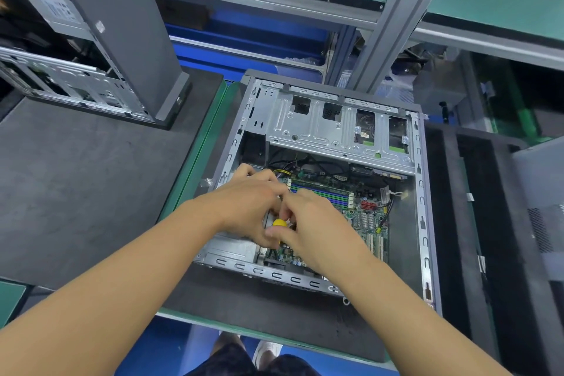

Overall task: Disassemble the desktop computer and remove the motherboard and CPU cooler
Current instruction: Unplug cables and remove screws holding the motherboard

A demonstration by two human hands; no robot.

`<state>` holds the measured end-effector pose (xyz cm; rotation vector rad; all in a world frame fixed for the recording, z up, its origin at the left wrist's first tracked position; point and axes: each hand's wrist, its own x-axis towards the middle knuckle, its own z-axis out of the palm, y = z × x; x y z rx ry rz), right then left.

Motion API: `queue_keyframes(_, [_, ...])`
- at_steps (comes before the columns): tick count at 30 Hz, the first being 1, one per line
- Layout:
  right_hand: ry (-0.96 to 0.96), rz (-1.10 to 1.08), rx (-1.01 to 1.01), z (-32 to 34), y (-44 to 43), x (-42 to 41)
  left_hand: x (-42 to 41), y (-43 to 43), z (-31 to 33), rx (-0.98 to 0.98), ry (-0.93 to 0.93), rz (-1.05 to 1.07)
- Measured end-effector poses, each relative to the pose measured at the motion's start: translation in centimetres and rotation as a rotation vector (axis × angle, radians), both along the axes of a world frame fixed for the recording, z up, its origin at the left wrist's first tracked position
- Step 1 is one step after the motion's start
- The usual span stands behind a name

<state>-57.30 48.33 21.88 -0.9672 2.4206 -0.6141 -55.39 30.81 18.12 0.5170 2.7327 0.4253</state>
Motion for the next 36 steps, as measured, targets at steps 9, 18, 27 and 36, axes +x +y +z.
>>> queue_keyframes(9, [-0.047, 0.121, -0.058, 0.03, 0.64, -0.16, -0.15, -0.4, -0.03, 0.012, 0.011, -0.031])
queue_keyframes(18, [-0.007, 0.038, -0.091, -0.27, 0.22, -0.09, -0.01, -0.29, -0.43, -0.003, 0.034, -0.011])
queue_keyframes(27, [-0.09, 0.015, -0.11, 0.16, 0.42, 0.05, 0.12, 0.09, -0.45, 0.022, 0.051, 0.045])
queue_keyframes(36, [-0.019, 0.062, -0.07, -0.26, 0.34, -0.2, 0.13, -0.14, -0.55, 0.001, 0.046, 0.012])
